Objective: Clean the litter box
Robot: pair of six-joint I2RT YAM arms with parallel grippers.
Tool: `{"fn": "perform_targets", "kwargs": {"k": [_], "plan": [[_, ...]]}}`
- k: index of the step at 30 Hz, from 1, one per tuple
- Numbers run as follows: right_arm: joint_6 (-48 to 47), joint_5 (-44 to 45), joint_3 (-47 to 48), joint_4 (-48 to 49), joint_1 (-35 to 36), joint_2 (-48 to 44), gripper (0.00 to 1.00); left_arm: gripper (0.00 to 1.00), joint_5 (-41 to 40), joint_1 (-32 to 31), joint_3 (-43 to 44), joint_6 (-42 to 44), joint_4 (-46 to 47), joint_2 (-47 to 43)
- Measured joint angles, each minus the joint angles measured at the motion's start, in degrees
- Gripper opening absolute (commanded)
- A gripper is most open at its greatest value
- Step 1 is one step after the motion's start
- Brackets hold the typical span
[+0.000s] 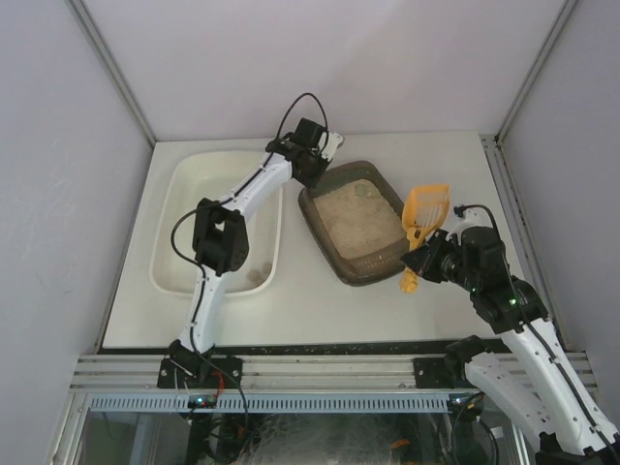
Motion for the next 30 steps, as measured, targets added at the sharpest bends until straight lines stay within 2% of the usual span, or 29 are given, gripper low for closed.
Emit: {"fn": "perform_targets", "kwargs": {"k": [4,8,11,13,14,16,18,19,25,28,30], "plan": [[-0.79,-6.01,0.0,1.68,-2.23,2.58,0.0,0.0,-0.61,0.76,-6.27,-9.11,-3.02,-4.79],[-1.27,-11.02,0.0,2.45,-2.84,7.82,0.0,0.0,-0.15,0.87,-16.96,-17.29,-4.04,-12.11],[-1.9,-12.44,0.0,2.73,-2.75,12.17,0.0,0.12,-0.2,-0.07,-26.23,-22.67,-3.82,-18.64],[-2.05,-12.72,0.0,3.06,-2.43,13.75,0.0,0.23,-0.02,-1.07,-31.21,-25.81,-3.98,-22.36],[-2.08,-12.81,0.0,3.34,-2.05,14.4,0.0,0.36,0.33,-1.64,-33.51,-27.34,-4.09,-24.04],[-2.05,-12.7,0.02,4.09,-1.03,15.82,0.0,0.72,1.51,-2.73,-37.97,-29.46,-3.65,-27.43],[-1.99,-12.63,0.15,4.59,0.15,17.51,0.0,0.93,5.79,-3.76,-41.99,-31.39,-3.5,-31.32],[-1.97,-12.59,0.42,4.66,0.94,18.6,0.0,0.99,7.72,-4.76,-43.3,-32.04,-3.69,-33.27],[-3.89,-10.36,8.07,2.1,7.74,29.38,0.0,1.0,12.98,-7.78,-42.51,-32.52,-4.57,-39.82],[-6.71,-7.19,13.77,-0.2,11.17,35.5,0.0,1.0,14.88,-5.68,-39.91,-32.26,-3.37,-39.91],[-9.18,-4.74,17.42,-2.16,12.92,39.93,0.0,1.0,16.48,-2.1,-38.4,-32.76,-2.1,-39.89]]}}
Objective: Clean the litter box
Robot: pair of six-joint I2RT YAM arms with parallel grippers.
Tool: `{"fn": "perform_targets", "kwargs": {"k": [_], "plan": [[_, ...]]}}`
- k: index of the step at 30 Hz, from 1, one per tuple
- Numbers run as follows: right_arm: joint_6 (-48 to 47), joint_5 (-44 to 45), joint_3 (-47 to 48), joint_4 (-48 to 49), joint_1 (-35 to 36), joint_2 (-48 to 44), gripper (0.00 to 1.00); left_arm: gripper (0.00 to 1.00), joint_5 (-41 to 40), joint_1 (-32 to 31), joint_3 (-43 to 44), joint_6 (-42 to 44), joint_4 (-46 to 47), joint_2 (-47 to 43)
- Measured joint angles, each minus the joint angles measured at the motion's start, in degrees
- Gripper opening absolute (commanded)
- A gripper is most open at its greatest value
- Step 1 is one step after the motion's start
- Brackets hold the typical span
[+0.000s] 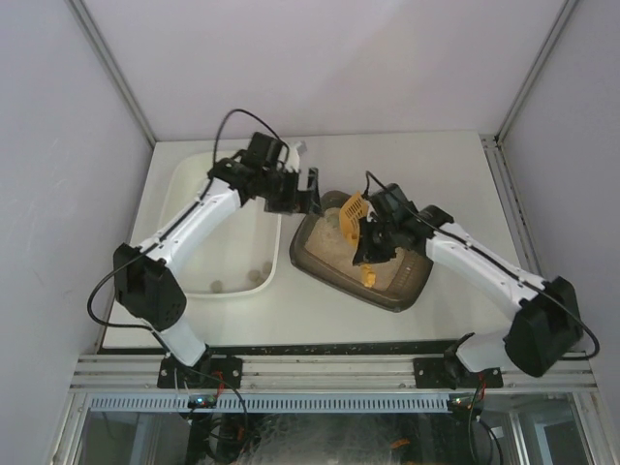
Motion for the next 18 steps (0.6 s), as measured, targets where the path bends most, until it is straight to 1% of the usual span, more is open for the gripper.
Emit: {"fn": "perform_targets", "kwargs": {"k": [3,6,10,14,18], "plan": [[-3.5,3.52,4.2,-3.45,1.29,6.03,0.0,1.0,-0.31,6.38,2.27,-1.75,1.44,0.0],[-6.36,7.21,7.02,-6.16,1.86,11.06,0.0,1.0,-3.48,12.04,5.03,-4.98,1.68,0.0],[-9.75,12.96,9.57,-9.09,2.32,15.69,0.0,1.0,-4.52,16.0,6.01,-9.46,1.6,-0.61],[-12.41,16.7,11.08,-10.14,2.32,17.84,0.0,1.0,-1.4,20.04,1.09,-13.38,4.17,-3.5],[-14.99,17.59,12.57,-10.1,2.19,19.91,0.0,1.0,-0.15,23.32,-4.22,-15.02,7.04,-7.61]]}}
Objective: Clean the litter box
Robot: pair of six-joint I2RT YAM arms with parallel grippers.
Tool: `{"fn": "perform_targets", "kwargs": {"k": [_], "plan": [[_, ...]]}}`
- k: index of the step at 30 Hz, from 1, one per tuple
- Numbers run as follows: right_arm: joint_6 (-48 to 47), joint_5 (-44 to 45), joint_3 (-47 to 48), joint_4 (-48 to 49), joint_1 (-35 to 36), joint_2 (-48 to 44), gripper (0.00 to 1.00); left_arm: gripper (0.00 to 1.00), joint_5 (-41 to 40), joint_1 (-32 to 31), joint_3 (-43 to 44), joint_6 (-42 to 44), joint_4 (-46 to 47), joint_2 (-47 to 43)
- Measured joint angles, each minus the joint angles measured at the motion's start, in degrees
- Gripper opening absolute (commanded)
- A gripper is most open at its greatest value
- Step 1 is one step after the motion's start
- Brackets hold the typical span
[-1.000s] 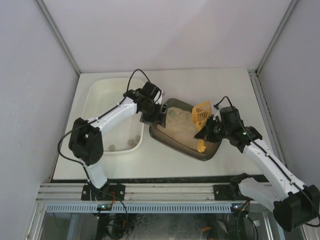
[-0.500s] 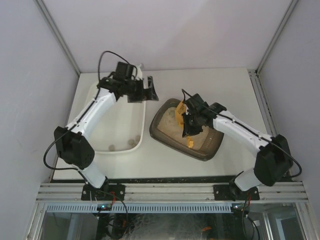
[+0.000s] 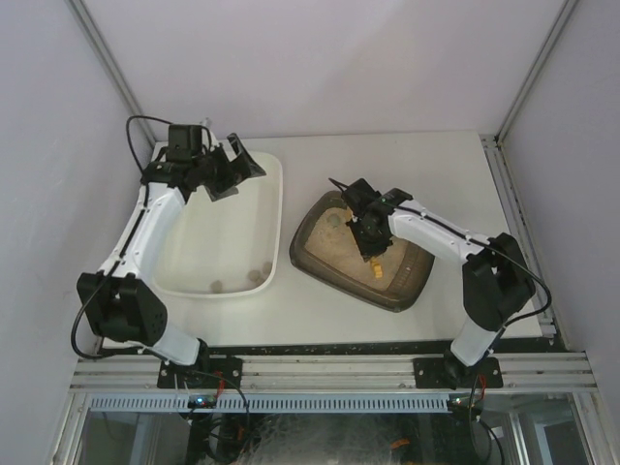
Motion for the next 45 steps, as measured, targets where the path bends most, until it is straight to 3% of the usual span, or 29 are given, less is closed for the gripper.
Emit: {"fn": "perform_targets", "kwargs": {"k": [12,22,27,38,45], "plan": [[-3.58,-0.26,1.57,2.86,-0.74,6.56,0.0,1.0,0.17,6.45,-6.43,-0.5,6.78,-4.11],[-3.63,-3.32,5.81,5.92,-0.33,11.89,0.0,1.0,0.63,6.78,-11.47,-0.92,9.14,-4.48],[-3.19,-11.76,4.35,8.92,-2.64,11.74,0.0,1.0,0.66,6.78,-12.37,-0.9,9.55,-5.27],[1.2,-38.1,-10.43,25.62,-13.81,6.51,0.0,1.0,0.72,6.78,-13.62,-0.9,9.99,-5.4],[3.96,-45.7,-12.24,29.55,-14.91,6.08,0.0,1.0,0.72,6.78,-14.62,-0.9,10.03,-5.4]]}}
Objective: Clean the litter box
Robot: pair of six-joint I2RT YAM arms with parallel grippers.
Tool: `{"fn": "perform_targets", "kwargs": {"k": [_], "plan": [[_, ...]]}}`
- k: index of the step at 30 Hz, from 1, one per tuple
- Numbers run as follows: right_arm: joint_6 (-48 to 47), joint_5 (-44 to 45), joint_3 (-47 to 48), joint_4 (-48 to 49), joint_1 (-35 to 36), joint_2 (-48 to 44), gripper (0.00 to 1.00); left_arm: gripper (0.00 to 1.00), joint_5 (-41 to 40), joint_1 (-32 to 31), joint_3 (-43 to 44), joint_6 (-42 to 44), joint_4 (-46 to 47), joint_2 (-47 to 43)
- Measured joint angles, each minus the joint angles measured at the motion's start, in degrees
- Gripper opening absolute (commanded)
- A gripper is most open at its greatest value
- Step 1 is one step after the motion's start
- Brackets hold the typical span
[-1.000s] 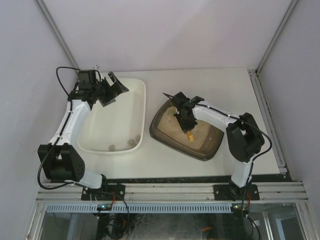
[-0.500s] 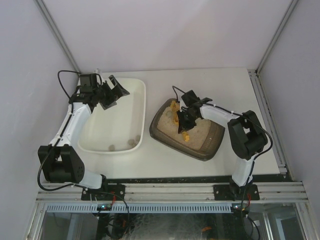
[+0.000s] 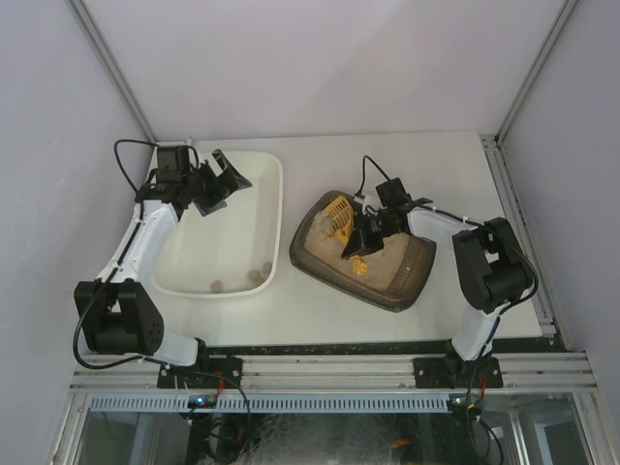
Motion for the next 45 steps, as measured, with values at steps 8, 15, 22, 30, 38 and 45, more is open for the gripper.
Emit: {"fn": "perform_targets", "kwargs": {"k": [8,15,22,30,38,45], "plan": [[0.11,1.79,-2.03,-3.8,-0.02,-7.19,0.0,1.0,0.9,0.0,-0.02,0.07,-0.07,0.0],[-0.15,3.41,-4.42,-7.21,-0.81,-19.74,0.0,1.0,1.33,0.0,-0.02,1.16,-1.01,-0.02],[0.74,0.39,-13.09,-6.62,-2.03,-26.64,0.0,1.0,0.28,-0.02,-0.15,3.56,-3.54,-0.85],[13.2,-9.68,-31.52,10.51,-5.92,-37.4,0.0,1.0,-2.14,-0.26,-3.02,5.77,-4.22,-5.46],[33.18,-17.27,-44.72,37.31,-8.72,-45.7,0.0,1.0,-11.63,-5.03,-3.3,11.82,-6.03,-7.8],[39.36,-18.53,-47.71,48.5,-9.38,-47.36,0.0,1.0,-15.28,-7.13,-3.3,14.69,-7.56,-7.85]]}}
